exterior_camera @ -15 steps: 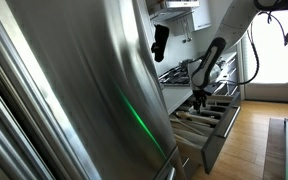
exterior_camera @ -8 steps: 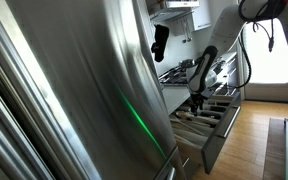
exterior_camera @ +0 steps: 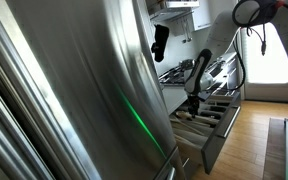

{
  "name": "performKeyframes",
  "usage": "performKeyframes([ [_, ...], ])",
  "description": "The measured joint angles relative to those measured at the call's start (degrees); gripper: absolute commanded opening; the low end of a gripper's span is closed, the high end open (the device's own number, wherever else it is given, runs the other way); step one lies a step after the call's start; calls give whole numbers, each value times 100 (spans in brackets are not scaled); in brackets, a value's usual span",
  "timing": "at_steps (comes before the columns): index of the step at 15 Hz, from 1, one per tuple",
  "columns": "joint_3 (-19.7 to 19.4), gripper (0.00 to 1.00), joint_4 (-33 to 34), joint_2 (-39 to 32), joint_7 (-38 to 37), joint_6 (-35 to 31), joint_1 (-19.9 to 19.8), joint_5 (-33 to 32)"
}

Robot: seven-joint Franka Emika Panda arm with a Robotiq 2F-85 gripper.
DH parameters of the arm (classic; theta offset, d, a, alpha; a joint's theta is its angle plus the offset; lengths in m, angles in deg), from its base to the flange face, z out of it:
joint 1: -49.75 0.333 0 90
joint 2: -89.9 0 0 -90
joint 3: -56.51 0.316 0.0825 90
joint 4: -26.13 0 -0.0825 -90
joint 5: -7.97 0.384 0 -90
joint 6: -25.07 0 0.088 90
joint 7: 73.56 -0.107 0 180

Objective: Put the wooden spoon on top of the cake tray

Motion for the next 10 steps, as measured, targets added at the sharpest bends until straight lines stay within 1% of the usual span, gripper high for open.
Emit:
performKeyframes([
  [1,43,53,29,-31,72,0,-30,39],
  [2,77,56,57,-66,117,0,-56,54],
  [4,116,53,101,-129,173,0,-93,56],
  [5,132,43,116,-155,195,0,-110,56],
  [6,143,37,133,-180,203,0,-123,56],
  [7,152,34,152,-206,213,0,-132,56],
  [8,165,18,166,-228,226,0,-144,56],
  [9,172,8,179,-246,237,0,-152,56],
  [10,178,2,192,-264,250,0,-160,56],
])
